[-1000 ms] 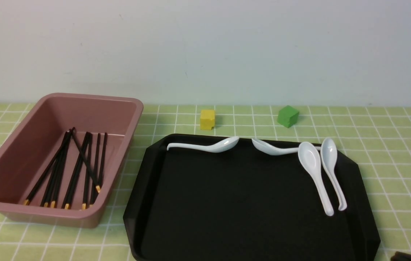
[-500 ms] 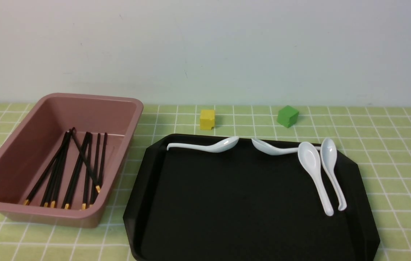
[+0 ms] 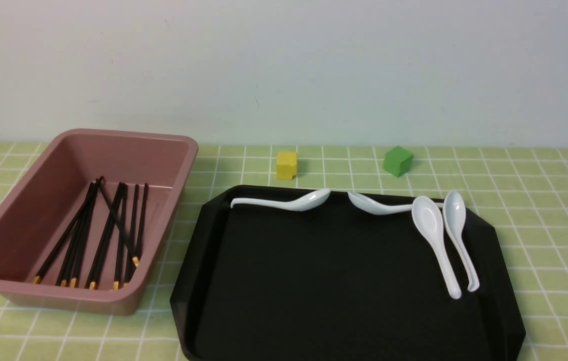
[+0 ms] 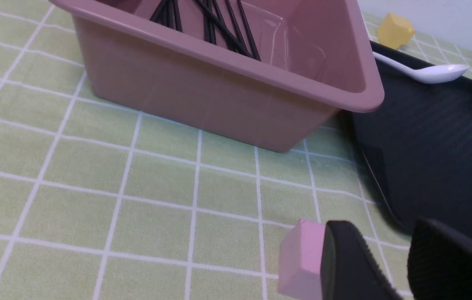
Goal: On green tablecloth take chopsticks from black tray and put them in box.
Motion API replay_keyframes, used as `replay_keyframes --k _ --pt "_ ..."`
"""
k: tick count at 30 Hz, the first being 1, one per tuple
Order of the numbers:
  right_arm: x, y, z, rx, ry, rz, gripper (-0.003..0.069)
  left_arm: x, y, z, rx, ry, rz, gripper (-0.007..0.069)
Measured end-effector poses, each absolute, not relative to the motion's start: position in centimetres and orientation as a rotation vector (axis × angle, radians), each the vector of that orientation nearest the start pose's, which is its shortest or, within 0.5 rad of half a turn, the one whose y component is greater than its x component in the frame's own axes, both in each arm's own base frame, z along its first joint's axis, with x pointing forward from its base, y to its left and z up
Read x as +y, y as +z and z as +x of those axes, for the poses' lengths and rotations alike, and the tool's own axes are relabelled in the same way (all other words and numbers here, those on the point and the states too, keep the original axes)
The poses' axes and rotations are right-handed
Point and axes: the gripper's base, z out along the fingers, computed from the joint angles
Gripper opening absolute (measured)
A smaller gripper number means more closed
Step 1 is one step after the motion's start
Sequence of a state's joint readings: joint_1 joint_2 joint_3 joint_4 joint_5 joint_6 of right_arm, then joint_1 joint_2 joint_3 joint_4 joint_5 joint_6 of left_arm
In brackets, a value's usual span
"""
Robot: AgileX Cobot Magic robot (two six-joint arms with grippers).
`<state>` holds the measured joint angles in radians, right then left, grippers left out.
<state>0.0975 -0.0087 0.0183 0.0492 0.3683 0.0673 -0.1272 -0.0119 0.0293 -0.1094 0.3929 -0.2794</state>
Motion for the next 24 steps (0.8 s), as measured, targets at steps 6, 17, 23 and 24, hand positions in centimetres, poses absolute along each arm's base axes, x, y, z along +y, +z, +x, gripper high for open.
replay_keyframes --k 6,17,23,24 --pt "0.68 17.44 5.23 1.864 0.165 0.004 0.0079 -1.04 16.89 5.11 1.898 -0.385 -0.213 0.0238" --pt "0.68 17.44 5.23 1.864 0.165 0.004 0.0085 -1.04 16.89 5.11 1.898 -0.385 -0.213 0.0238" --pt "0.68 17.44 5.23 1.864 0.165 0.004 0.0088 -1.04 16.89 5.11 1.898 -0.385 -0.213 0.0238" --pt "0.68 17.44 5.23 1.864 0.165 0.004 0.0089 -1.04 16.89 5.11 1.898 -0.385 -0.213 0.0238"
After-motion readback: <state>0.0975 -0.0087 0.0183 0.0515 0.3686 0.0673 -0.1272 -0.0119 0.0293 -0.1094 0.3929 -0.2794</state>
